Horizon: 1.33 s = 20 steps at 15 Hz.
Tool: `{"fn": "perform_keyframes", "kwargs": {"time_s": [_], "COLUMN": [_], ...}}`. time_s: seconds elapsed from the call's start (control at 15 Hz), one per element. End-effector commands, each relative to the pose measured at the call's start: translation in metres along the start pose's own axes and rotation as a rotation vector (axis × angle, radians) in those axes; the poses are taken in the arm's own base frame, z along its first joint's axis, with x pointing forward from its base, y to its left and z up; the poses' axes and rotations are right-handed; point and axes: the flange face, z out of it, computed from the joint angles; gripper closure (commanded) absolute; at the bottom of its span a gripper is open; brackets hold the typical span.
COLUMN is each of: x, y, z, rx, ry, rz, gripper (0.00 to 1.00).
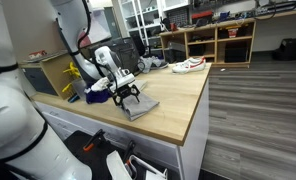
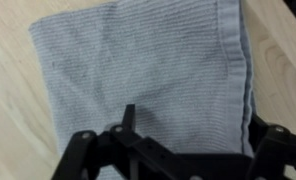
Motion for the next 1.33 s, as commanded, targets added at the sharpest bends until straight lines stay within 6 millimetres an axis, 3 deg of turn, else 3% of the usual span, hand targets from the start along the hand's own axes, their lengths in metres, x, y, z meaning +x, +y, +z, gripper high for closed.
{"fn": "perform_keyframes", "kwargs": {"time_s": [0.0,0.33,0.53,0.73,0.93,1.0,1.07,1.27], "x": [0.010,0.038,0.040,0.034,0.031,0.032,0.032,0.037], "y": [0.033,0.125,0.159,0.177,0.188,0.190,0.192,0.187], "z": [-0.054,-0.126,-0.139,-0.131,-0.105,-0.095,-0.084,-0.058], "rx": [0.092,0.089,0.086,0.112,0.128,0.132,0.133,0.120], "ry": [0.019,0.086,0.045,-0.019,-0.048,-0.050,-0.053,-0.040], "rz": [0.019,0.144,0.235,0.310,0.378,0.405,0.441,0.530], "gripper": [0.00,0.00,0.00,0.00,0.00,0.04,0.26,0.37]}}
